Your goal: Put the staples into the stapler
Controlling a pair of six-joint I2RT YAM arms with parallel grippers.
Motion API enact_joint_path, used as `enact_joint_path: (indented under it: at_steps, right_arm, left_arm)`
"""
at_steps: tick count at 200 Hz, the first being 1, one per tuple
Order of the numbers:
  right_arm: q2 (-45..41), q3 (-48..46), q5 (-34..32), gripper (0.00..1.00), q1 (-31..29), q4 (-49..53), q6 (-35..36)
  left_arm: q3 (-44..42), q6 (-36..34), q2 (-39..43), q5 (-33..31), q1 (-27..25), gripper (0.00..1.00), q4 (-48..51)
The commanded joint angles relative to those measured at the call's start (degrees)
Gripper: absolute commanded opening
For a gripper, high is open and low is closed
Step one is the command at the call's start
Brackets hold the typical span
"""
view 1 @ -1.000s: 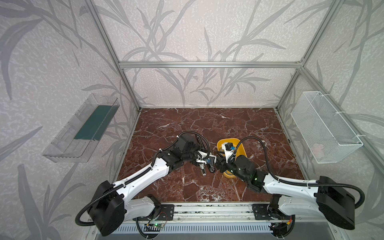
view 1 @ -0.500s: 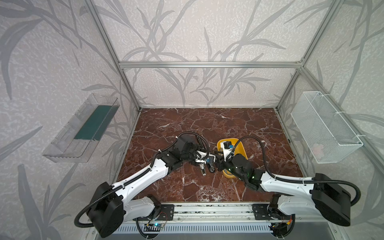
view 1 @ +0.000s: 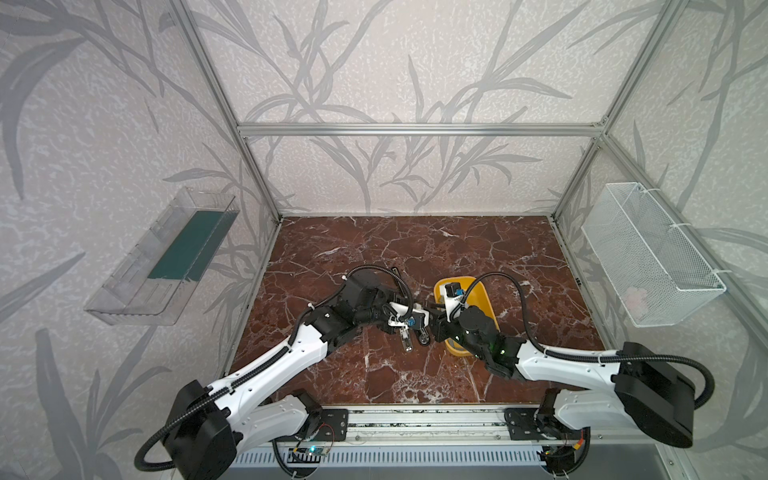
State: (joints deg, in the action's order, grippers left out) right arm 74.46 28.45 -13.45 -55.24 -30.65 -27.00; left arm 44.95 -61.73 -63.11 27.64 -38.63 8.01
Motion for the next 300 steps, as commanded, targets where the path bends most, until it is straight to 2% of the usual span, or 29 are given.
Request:
enact_joint_path:
  at_steps: [1,58,114,158,185,300]
  right_arm:
    - [0.4,1.2,-1.3,0.35,-0.1,2.3,-0.4]
    - [-0.9,1.3,-2.6,0.38,-0.1,3.4,0.8]
    - [-8.0,-1.1,-6.1,0.41,-0.1,3.1,3.9]
    - [-9.2,-4.4,1.8,0.40,-0.1,-5.9,7.1]
    - [-7.3,-3.1,5.7,0.38,-0.1,-6.4,7.8]
    - [-2.8,0.6,6.8,0.36,-0.1,-2.5,7.1]
  left_arm:
    - [0.1,1.0,1.5,4.3,-0.1,0.00,-2.2]
    - [-0.1,2.0,1.0,3.7,0.5,0.00,-3.5]
    - [-0.1,4.4,0.6,3.9,1.6,0.00,-5.1]
    - [0.2,3.4,0.4,6.0,1.7,0.00,-3.6]
    - [0.3,3.1,0.5,7.8,1.7,0.00,-3.4]
    - [-0.3,-0.5,1.2,17.5,1.6,0.00,-0.5]
